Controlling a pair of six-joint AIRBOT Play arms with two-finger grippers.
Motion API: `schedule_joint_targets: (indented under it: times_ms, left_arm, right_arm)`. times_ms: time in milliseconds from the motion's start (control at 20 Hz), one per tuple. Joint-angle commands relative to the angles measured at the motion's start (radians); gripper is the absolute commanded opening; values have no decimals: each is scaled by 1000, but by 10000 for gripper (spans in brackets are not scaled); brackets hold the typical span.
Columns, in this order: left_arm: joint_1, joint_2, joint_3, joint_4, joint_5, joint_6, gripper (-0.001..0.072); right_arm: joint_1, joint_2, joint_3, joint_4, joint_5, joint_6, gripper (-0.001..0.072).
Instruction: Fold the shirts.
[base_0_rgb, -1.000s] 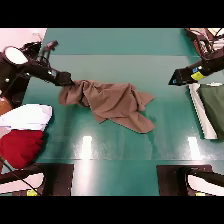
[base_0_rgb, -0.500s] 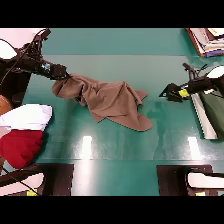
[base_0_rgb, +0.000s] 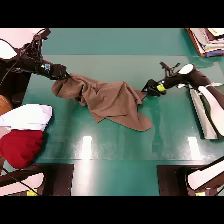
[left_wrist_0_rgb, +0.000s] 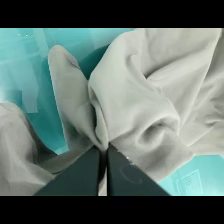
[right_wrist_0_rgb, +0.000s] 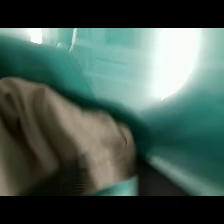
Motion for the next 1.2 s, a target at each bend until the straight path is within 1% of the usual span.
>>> schedule_joint_targets:
  times_ms: [0, 50, 200, 250, 400, 700, 800, 1000, 1150]
  left_arm:
    - [1, 1, 1, 0, 0, 0, 31]
    - [1, 1, 1, 0, 0, 0, 31]
    - [1, 25, 15, 37, -2, -7, 30]
    - [1, 47, 33, 68, 0, -24, 30]
    - [1, 148, 141, 142, 4, -26, 30]
    - [1, 345, 372, 155, 28, -26, 30]
    - [1, 394, 445, 152, 27, -26, 31]
    - [1, 457, 591, 135, 21, -35, 30]
    - [1, 458, 718, 74, 18, -87, 30]
  right_arm:
    - [49, -59, 77, -11, -16, -7, 67]
    - [49, -58, 90, -10, -14, -29, 15]
    - [27, -12, 179, -45, 50, -37, 14]
    - [13, 33, 220, -76, 61, -38, 14]
    - [-54, 200, 362, -145, 72, -37, 13]
    - [-177, 514, 602, -148, 67, -43, 14]
    - [-208, 613, 589, -148, 50, -53, 13]
    - [-288, 805, 475, -148, 43, -79, 14]
    - [-365, 900, 439, -148, 42, -94, 13]
